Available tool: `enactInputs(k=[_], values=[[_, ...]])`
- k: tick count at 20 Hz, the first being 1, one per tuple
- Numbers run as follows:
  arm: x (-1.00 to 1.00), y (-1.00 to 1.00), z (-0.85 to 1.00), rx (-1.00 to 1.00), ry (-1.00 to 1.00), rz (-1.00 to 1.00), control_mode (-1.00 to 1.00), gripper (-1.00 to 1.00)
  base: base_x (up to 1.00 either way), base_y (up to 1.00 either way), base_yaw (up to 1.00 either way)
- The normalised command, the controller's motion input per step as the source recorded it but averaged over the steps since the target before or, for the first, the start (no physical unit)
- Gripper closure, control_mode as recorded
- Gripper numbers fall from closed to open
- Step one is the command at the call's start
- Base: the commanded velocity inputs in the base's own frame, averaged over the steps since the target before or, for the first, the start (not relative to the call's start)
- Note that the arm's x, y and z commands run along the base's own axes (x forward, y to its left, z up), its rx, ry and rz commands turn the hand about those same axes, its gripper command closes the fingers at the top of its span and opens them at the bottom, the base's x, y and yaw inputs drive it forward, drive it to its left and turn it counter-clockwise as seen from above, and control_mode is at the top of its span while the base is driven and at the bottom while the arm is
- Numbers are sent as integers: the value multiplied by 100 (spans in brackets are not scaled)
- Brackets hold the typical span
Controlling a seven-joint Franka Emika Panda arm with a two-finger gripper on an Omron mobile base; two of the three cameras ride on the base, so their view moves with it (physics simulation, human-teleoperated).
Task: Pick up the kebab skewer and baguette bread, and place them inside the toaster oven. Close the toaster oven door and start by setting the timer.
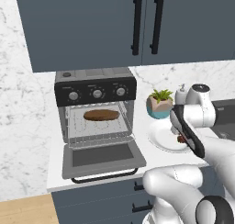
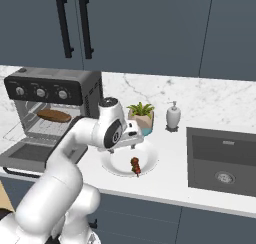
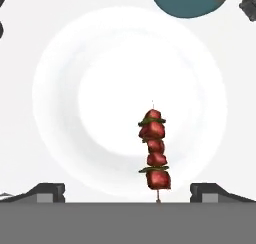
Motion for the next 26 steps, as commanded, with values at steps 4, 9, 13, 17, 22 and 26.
enactInputs(k=[4,9,13,17,22,26], values=[[40,-23,-50,18,10,0,-100,-100,0,0,0],[19,-22,-52,3,6,0,-100,-100,0,0,0],[3,-14,-56,0,6,0,-100,-100,0,0,0],[2,-7,-49,0,8,0,-100,-100,0,0,0],[3,-1,-37,0,8,0,-100,-100,0,0,0],[2,-4,-18,2,7,0,-100,-100,0,0,0]])
